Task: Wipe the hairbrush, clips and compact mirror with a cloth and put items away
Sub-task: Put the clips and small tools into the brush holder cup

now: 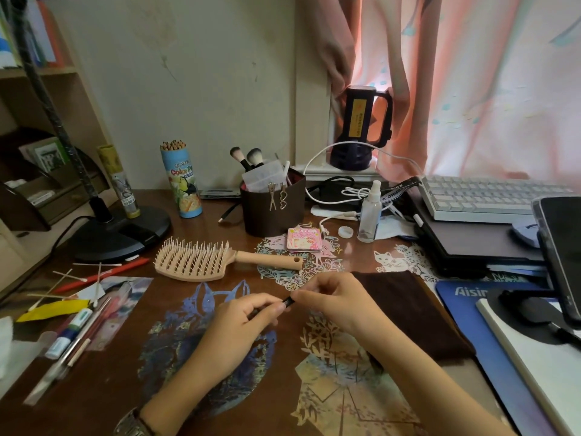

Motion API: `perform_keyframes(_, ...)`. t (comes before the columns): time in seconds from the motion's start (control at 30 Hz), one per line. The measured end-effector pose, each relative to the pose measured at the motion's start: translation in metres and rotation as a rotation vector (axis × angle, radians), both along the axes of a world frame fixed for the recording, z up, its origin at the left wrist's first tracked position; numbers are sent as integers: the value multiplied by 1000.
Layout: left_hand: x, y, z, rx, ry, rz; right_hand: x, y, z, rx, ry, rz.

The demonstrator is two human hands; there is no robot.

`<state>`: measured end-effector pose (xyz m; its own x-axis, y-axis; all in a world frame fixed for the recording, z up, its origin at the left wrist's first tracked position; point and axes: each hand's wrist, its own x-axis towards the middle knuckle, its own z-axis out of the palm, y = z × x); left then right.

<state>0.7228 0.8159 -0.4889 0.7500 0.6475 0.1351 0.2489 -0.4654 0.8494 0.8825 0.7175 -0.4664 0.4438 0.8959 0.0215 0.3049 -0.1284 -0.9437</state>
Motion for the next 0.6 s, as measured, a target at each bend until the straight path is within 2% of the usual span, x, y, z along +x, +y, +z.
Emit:
perform_keyframes(0.27,-1,3,3,8,27,-19,-1,3,-2,23,-67,-40)
perform_keyframes(0.43,-3,8,7,-85,-70,72,5,7,5,19,-132,-73)
perform_keyframes(0.5,-4,13,6,-24,-83,131,9,10,11,28,-174,-86)
perform_keyframes(0.6,-6,23,0,140,-2,151,16,14,21,40,-233,-87)
